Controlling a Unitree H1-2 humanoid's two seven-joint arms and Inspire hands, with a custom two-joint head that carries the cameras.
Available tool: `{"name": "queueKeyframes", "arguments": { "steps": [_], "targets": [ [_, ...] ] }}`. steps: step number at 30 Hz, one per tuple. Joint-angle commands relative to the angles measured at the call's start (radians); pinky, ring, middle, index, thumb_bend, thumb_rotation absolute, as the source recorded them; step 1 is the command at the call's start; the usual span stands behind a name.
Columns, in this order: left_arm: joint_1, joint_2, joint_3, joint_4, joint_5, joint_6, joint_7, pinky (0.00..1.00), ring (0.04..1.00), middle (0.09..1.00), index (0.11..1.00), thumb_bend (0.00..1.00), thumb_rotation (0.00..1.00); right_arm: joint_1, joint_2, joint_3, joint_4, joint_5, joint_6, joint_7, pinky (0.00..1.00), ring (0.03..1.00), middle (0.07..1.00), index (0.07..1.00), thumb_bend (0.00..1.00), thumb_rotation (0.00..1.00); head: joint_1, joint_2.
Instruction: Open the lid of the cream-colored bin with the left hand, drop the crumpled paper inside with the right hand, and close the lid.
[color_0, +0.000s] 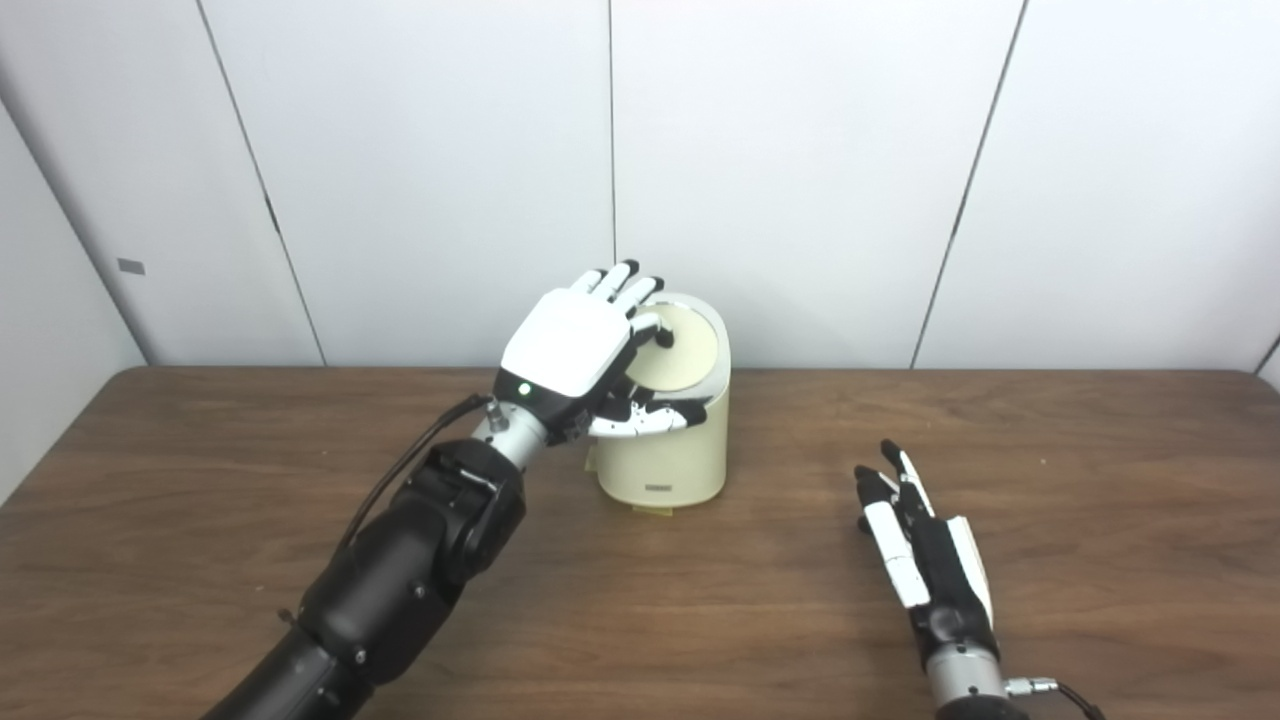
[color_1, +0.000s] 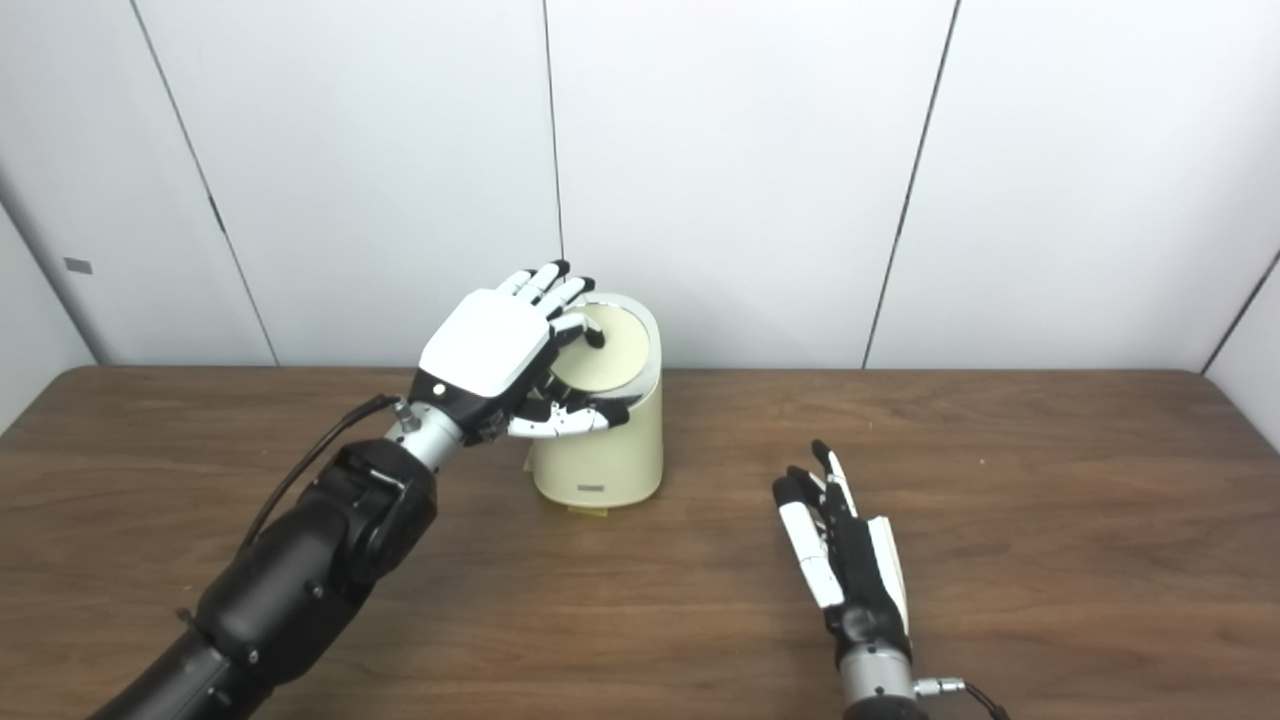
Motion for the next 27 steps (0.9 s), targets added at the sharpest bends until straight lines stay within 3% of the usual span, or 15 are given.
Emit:
{"name": "queueKeyframes", "arguments": {
  "steps": [1, 9, 13, 17, 20, 22, 27],
  "targets": [
    [0.002, 0.019, -0.016, 0.022, 0.037, -0.004, -0.018, 0.97, 1.000, 0.958, 0.752, 0.62, 0.85, -0.018, -0.004, -0.003, -0.004, -0.002, -0.020, -0.003, 0.85, 0.902, 0.878, 0.974, 0.69, 1.00, -0.001, 0.002],
    [0.012, 0.034, -0.054, 0.019, 0.133, 0.005, -0.063, 0.99, 0.999, 0.965, 0.727, 0.61, 0.90, -0.020, -0.009, -0.001, -0.021, -0.003, -0.016, 0.003, 0.81, 0.887, 0.880, 0.982, 0.68, 1.00, -0.004, 0.010],
    [0.021, 0.028, -0.052, 0.021, 0.124, 0.004, -0.080, 1.00, 1.000, 0.972, 0.701, 0.62, 0.90, -0.023, -0.012, -0.002, -0.036, -0.010, -0.007, 0.007, 0.81, 0.882, 0.880, 0.985, 0.66, 1.00, -0.003, 0.013],
    [0.031, 0.017, -0.041, 0.025, 0.088, -0.011, -0.053, 0.99, 1.000, 0.958, 0.700, 0.62, 0.88, -0.025, -0.019, -0.002, -0.037, -0.014, -0.005, 0.012, 0.81, 0.878, 0.878, 0.983, 0.66, 1.00, -0.002, 0.014],
    [0.041, 0.007, -0.012, 0.002, 0.033, -0.028, -0.030, 0.95, 0.987, 0.940, 0.733, 0.61, 0.85, -0.021, -0.010, -0.004, -0.043, -0.006, -0.001, 0.012, 0.81, 0.879, 0.879, 0.982, 0.66, 1.00, 0.002, 0.014],
    [0.063, -0.010, 0.041, -0.032, -0.048, -0.055, 0.022, 0.91, 0.963, 0.915, 0.775, 0.60, 0.78, -0.020, -0.007, -0.006, -0.039, 0.001, -0.006, 0.012, 0.81, 0.879, 0.878, 0.979, 0.66, 1.00, 0.000, 0.012],
    [0.130, -0.051, 0.181, -0.157, -0.250, -0.081, 0.047, 0.82, 0.917, 0.899, 0.889, 0.56, 0.68, -0.023, -0.009, -0.011, -0.026, 0.013, -0.005, 0.015, 0.81, 0.875, 0.872, 0.960, 0.66, 1.00, 0.002, 0.008]
  ]
}}
